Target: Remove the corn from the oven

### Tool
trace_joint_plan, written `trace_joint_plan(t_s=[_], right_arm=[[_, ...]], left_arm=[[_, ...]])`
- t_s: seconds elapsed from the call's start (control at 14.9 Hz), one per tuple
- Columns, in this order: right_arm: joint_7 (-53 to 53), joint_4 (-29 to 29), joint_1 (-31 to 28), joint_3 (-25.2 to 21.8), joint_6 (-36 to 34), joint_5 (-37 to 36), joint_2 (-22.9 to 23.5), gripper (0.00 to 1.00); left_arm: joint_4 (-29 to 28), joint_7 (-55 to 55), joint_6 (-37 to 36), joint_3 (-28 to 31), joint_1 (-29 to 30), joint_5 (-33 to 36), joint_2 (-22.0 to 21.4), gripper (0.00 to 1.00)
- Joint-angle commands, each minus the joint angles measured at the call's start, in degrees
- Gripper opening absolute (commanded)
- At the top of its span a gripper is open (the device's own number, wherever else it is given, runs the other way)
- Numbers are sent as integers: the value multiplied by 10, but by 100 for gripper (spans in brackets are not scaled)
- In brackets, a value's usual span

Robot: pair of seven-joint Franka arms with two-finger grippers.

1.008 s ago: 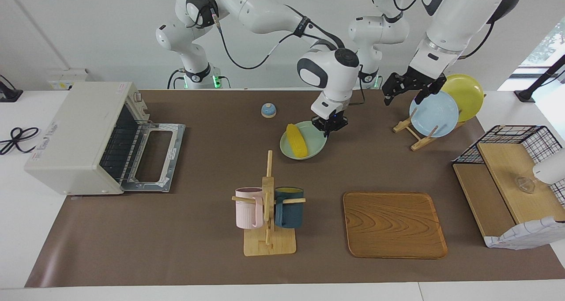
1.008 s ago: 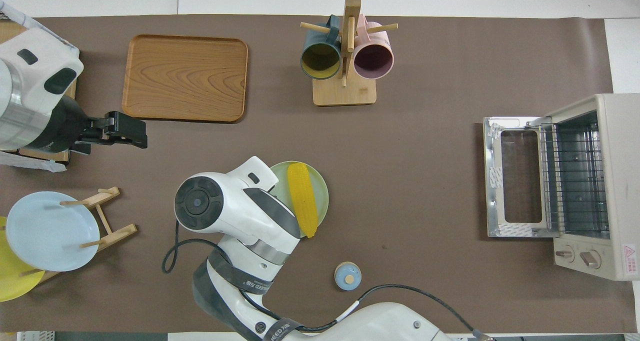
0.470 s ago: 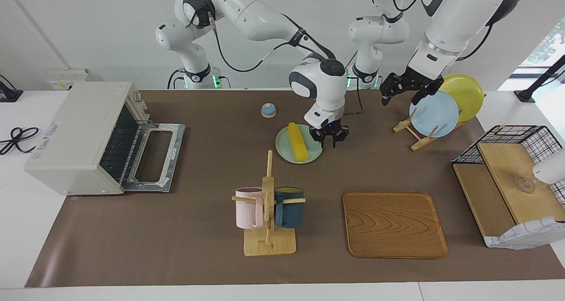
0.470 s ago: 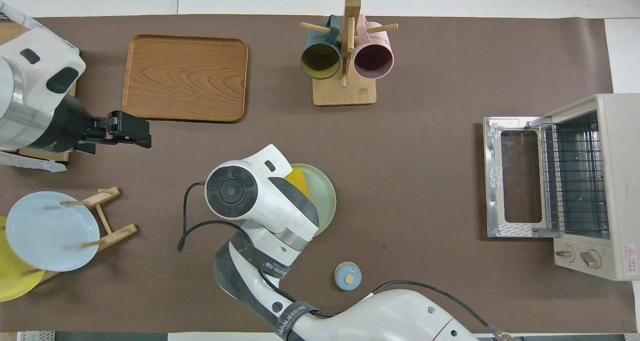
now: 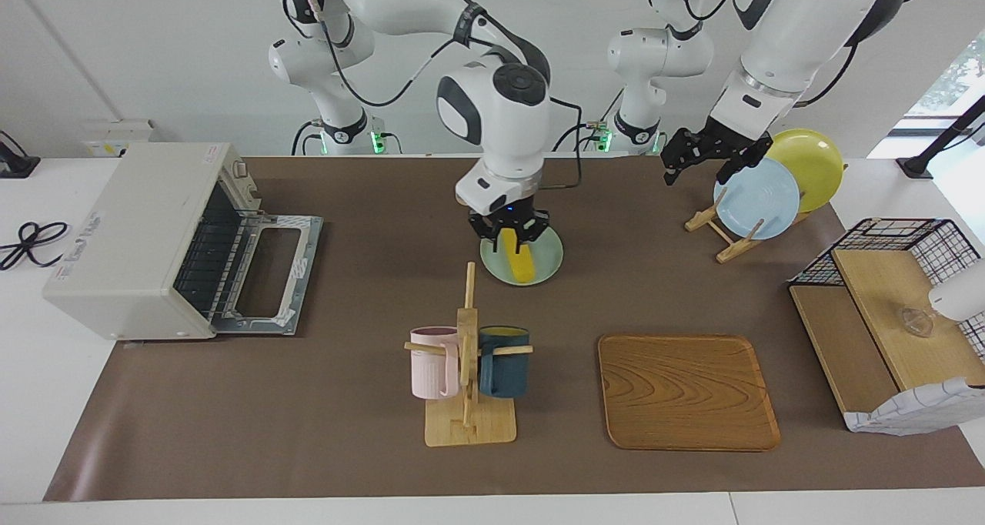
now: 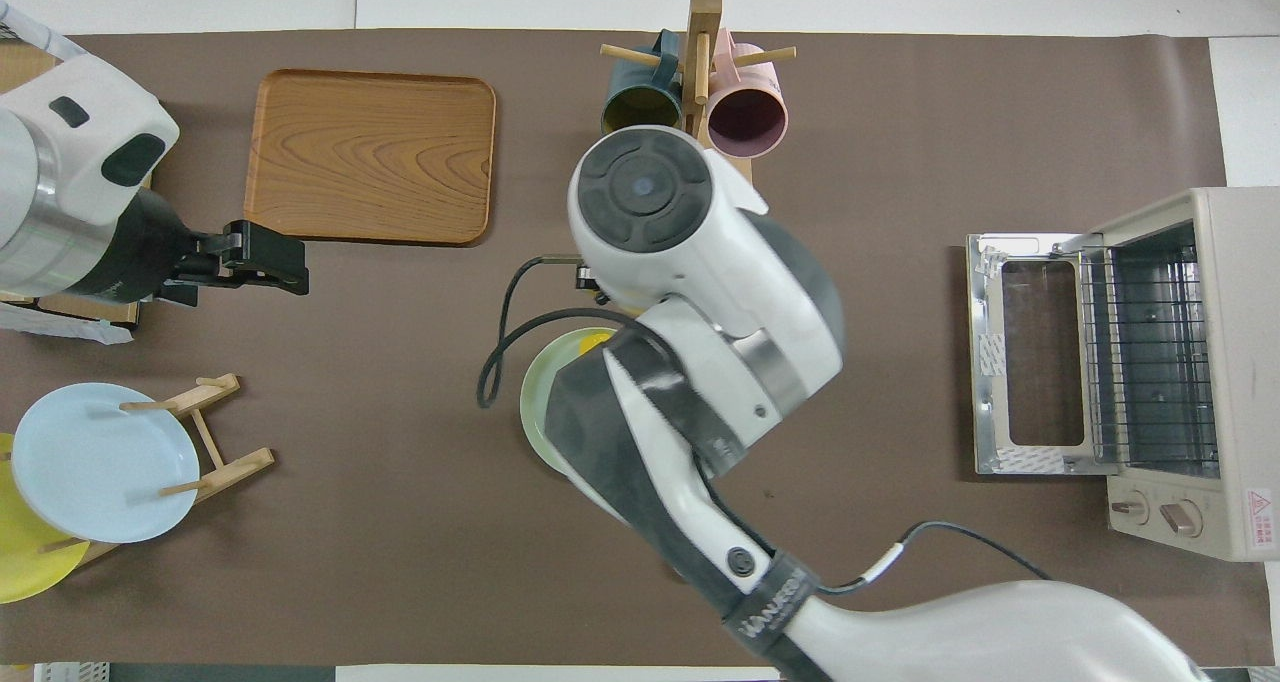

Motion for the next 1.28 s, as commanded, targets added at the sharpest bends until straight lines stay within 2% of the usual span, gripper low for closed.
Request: trace_joint_plan(t_s=[0.0,0.2,0.6,0.74,0.81,0.94,1.08,1.21], right_arm=[[-84,-71,-78,6,-44,-7,-55,42],[-100,-128,-125,6,-37,-33,-81,42],[-165,-154,-202,6,-31,-53,-89,35],[-165,-157,-209,6,-33,-53,-90,16],[-166,-157,-210,6,-33,-55,-90,2],[-165,-169,-220,6,-32,-57,-93,0],[-170,-191,-243,6,-15,-57,-99,0],[-198,-257,-272,7,67,-57,-117,0]], left_arm=[[-44,-42,52,2,-34,-9,-2,100],[-92,-76,104,3,-88,-9,3,100],[-185,-173,237,3,-207,-9,41,100],[-201,-208,279,4,-235,-9,66,100],[-216,-218,306,4,-240,-9,69,100],[-232,-234,345,4,-258,-8,87,100],[-226,-256,377,5,-266,-4,126,100],[-227,-267,389,6,-284,-2,146,100]])
